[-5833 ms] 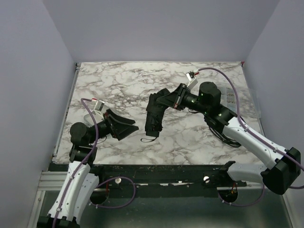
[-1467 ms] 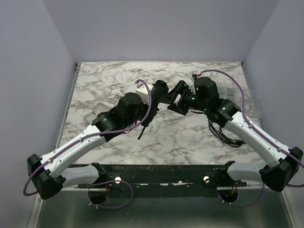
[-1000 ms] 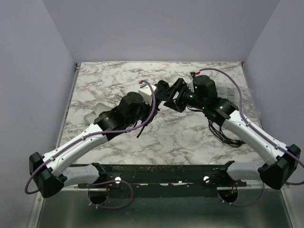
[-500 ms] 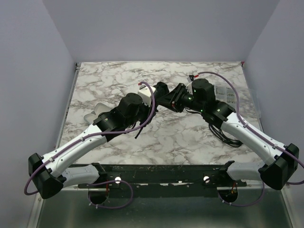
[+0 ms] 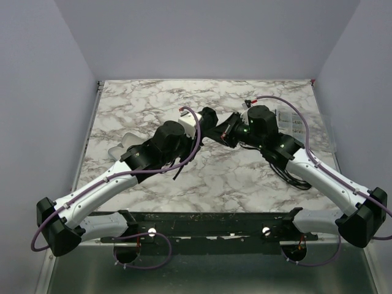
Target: Open the umbrella
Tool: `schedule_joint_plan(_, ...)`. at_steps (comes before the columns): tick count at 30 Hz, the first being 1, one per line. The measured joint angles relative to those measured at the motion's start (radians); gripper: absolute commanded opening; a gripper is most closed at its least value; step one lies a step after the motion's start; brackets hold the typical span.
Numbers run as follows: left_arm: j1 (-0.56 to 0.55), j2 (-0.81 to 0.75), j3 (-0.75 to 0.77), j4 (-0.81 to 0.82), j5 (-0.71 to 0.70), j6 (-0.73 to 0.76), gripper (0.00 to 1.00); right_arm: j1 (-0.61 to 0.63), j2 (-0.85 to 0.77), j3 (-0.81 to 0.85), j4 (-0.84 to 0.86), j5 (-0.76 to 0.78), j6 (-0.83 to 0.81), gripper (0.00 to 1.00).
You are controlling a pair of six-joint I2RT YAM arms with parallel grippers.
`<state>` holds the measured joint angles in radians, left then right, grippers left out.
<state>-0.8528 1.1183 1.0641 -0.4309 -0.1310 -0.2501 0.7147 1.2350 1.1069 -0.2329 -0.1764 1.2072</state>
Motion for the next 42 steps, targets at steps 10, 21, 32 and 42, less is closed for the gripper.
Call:
schedule_joint_plan(10, -0.006, -0.009, -0.001, 0.002, 0.001, 0.001, 0.00, 0.008, -0.060, -0.036, -0.045, 0.053, -0.023, 0.00)
schedule_joint_plan(21, -0.004, -0.026, -0.001, 0.005, -0.016, 0.003, 0.00, 0.010, -0.114, -0.066, -0.171, 0.123, -0.062, 0.14)
schedule_joint_plan(32, -0.004, -0.028, -0.001, 0.012, -0.018, 0.003, 0.00, 0.010, -0.142, -0.065, -0.114, 0.091, -0.100, 0.82)
schedule_joint_plan(42, -0.004, -0.028, -0.001, 0.014, -0.018, 0.003, 0.00, 0.010, -0.053, 0.010, -0.032, 0.066, -0.089, 0.65)
